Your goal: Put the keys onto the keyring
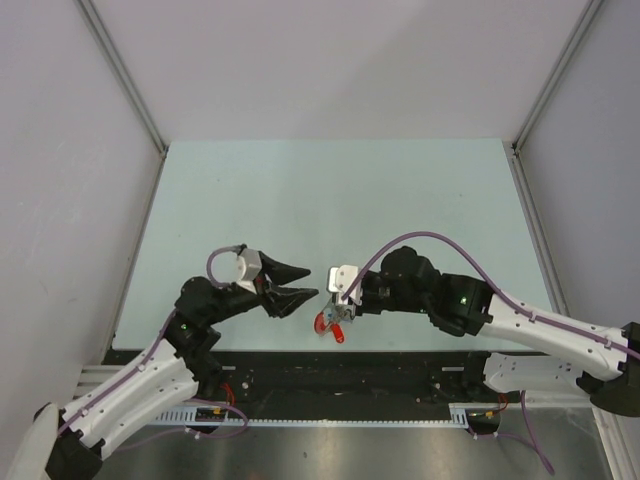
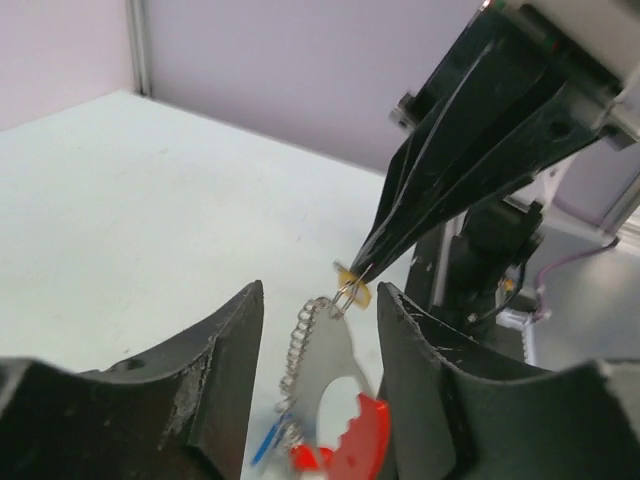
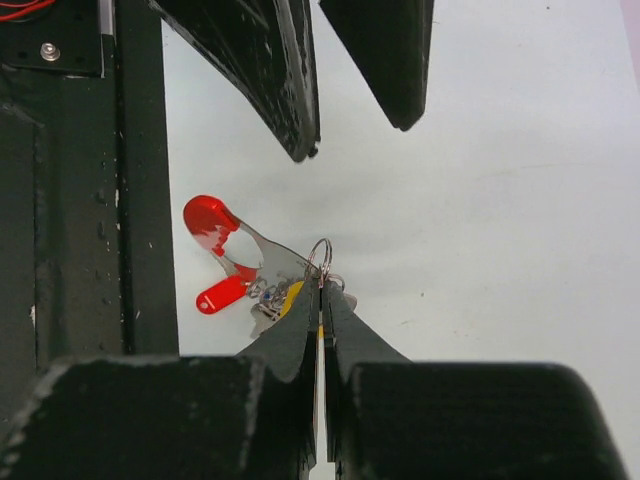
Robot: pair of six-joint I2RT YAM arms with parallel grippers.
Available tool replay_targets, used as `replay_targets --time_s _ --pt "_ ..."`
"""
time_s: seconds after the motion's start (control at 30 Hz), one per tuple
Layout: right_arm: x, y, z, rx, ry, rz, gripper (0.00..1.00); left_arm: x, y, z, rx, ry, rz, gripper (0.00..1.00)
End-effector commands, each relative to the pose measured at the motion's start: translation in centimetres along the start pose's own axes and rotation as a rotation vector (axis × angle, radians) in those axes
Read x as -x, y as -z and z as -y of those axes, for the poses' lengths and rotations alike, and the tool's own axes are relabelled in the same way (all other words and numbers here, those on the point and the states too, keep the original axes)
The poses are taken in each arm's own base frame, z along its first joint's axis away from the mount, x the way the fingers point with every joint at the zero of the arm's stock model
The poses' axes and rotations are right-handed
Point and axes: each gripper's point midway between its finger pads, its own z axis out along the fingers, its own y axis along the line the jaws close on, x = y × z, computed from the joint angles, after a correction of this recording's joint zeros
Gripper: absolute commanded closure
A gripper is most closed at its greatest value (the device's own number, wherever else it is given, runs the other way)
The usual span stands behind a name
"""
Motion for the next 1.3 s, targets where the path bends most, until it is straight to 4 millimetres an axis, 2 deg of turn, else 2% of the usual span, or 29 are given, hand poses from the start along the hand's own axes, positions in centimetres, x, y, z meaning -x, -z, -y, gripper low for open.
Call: replay_targets --time_s 0.0,0.03,0.07,0.13,0.17,0.23,0.27,0.43,0.67,1.2,1.23,1.27 --pt "2.6 1.0 1.2 -0.008 0.044 0.065 1.0 0.1 -0.6 0.7 -0.082 -0.112 -0.137 0.41" --pt "2.8 1.1 1.2 -0.007 0.046 0.069 1.0 -0.4 -0.9 0.6 -0.103 -0.146 -0.181 0.39" --pt "2.7 1.1 1.2 -0.002 0.047 0.067 1.0 1.0 -1.3 1.0 -0.127 -0.179 -0.185 0.39" --pt "2.5 1.0 0.9 0.011 0.046 0.059 1.0 -0.5 -1.2 1.0 -0.184 -0.223 -0.282 0.37" --pt "2.5 1.0 0.8 0.019 0.044 0.061 1.0 0.1 -1.3 1.3 -0.201 -0.241 -0.295 0.38" --pt "2.3 0.8 0.6 0.028 0.044 0.053 1.0 -1.0 -1.1 1.5 -0.254 -0.263 -0.357 0.39" --pt "2.3 0.7 0.7 0.028 0.046 0.05 1.0 -0.4 -1.4 1.6 -0.272 -0.281 -0.358 0.4" --pt "2.4 0.7 0.3 0.044 0.043 0.059 1.0 -2.3 -1.3 1.4 -0.345 -0.296 -0.449 0.45" --pt "2.4 0.7 0.2 0.054 0.039 0.06 1.0 -3.1 -1.8 1.8 -0.405 -0.253 -0.481 0.56" --pt "2.0 0.1 -0.2 0.073 0.029 0.046 1.0 -3.9 -2.9 2.7 -0.446 -0.178 -0.476 0.65" --pt "2.1 0.0 -0.2 0.077 0.029 0.052 1.0 -3.8 -3.0 2.7 -0.444 -0.183 -0.474 0.66" --pt "2.1 0.0 -0.2 0.079 0.029 0.053 1.0 -3.7 -3.1 2.8 -0.443 -0.183 -0.473 0.72"
